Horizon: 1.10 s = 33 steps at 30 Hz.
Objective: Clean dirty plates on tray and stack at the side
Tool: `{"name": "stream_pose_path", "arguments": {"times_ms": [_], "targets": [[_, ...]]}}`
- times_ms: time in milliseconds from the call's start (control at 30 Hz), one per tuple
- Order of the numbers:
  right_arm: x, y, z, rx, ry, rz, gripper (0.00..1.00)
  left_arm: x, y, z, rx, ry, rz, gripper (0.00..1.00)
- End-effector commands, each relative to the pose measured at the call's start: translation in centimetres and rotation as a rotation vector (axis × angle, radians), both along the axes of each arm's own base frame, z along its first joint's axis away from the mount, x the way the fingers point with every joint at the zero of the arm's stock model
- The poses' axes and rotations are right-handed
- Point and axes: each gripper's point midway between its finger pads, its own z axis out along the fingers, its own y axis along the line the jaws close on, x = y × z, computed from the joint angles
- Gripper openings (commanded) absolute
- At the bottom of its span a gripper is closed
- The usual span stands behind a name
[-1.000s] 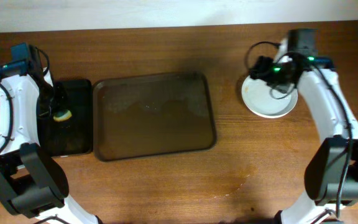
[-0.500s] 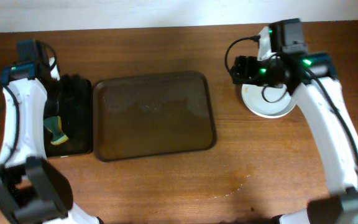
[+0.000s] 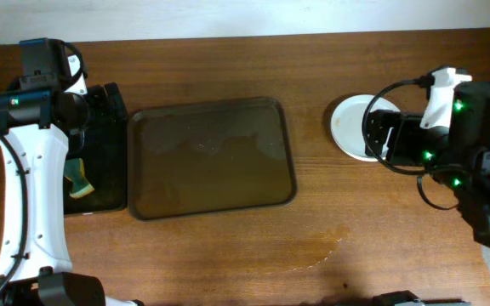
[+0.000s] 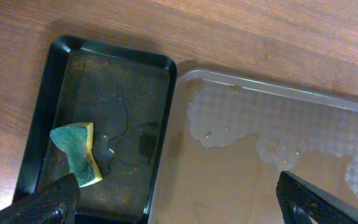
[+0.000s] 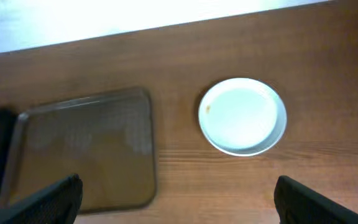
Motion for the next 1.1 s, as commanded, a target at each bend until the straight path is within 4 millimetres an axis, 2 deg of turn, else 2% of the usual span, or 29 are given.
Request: {"name": "stream_pose_path", "arguments": {"times_ms": [0, 33, 100, 200, 400, 500, 600, 767, 933, 1000, 1067], "targets": [[0.7, -2.0, -0.1, -0.082, -0.005, -0.088, 0.98, 0.1, -0.1, -0.1, -0.009, 0.001, 0.002, 0.99], [1.1, -2.2, 0.1, -0.116, -0.038, -0.074, 0.98, 0.1, 0.0, -0.1, -0.009, 0.001, 0.003, 0.99], [1.8, -1.3, 0.3, -0.168, -0.127, 0.037, 0.98, 0.1, 0.0, -0.1, -0.009, 0.001, 0.003, 0.99], [1.2, -1.5, -1.7, -0.154, -0.28, 0.071, 0.98, 0.1, 0.0, -0.1, -0.009, 0.002, 0.003, 0.99], [-4.3, -1.9, -10.4, -0.107, -0.53, 0.076, 0.98, 0.1, 0.0, -0.1, -0.009, 0.001, 0.003, 0.99], [-5.3, -1.9, -13.5, -0.111, -0.614, 0.071, 0.98, 0.1, 0.0, -0.1, -0.009, 0.001, 0.003, 0.99], [-5.0, -1.9, -14.8, -0.116, -0.69, 0.068, 0.98, 0.1, 0.0, -0.1, -0.009, 0.001, 0.003, 0.99], [-4.8, -1.5, -15.4, -0.113, -0.793, 0.085, 0.98, 0.1, 0.0, -0.1, -0.009, 0.001, 0.003, 0.99], [-4.2, -1.5, -19.0, -0.105, -0.734, 0.088, 0.98, 0.1, 0.0, -0.1, -0.009, 0.001, 0.003, 0.99], [-4.2, -1.5, -19.0, -0.106, -0.733, 0.087, 0.98, 0.1, 0.0, -0.1, -0.009, 0.002, 0.003, 0.99], [-4.3, -1.5, -20.1, -0.102, -0.689, 0.09, 0.98, 0.1, 0.0, -0.1, -0.009, 0.001, 0.003, 0.99]]}}
